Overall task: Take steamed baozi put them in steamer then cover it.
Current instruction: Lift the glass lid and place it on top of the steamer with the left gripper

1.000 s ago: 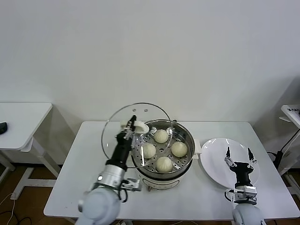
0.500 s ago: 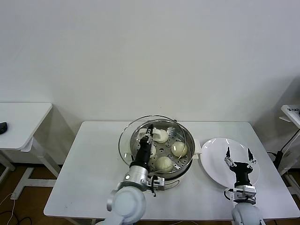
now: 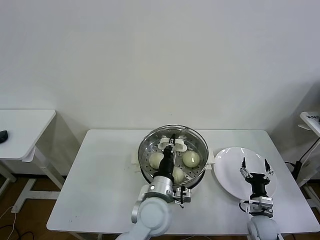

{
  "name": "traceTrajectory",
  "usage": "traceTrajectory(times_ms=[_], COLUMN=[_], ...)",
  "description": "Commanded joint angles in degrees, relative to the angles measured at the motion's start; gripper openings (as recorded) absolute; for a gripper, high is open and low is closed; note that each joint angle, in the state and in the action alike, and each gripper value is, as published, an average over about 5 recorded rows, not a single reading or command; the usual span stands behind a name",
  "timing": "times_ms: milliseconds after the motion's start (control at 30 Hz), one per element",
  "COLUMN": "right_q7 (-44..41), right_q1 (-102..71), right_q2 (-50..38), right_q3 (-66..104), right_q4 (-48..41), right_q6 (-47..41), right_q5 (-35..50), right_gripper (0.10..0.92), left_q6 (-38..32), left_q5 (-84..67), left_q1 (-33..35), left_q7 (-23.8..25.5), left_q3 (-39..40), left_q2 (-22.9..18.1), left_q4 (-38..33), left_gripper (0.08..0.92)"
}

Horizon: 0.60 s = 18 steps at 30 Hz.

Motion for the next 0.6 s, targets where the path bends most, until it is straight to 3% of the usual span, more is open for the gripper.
traceTrajectory(times_ms=[33,600], right_q7=[0.02,0.06], right_q1=[0.13,1.09], right_q2=[0.05,0.0], right_q3=[0.06,-0.3], right_q4=[-0.22,-1.01], right_q6=[-0.48,-0.48], right_q5=[0.21,0.22], right_gripper=[0.823,0.823], left_q6=[0.74,-0.07], left_q5=[2.22,3.7], left_q1=[-1.28,-1.22], left_q7=[-1.31,-3.76], left_q3=[1.09,0.02], left_q2=[-2.5,-3.16], left_q4=[4.67,8.44], left_gripper=[0.188,0.188])
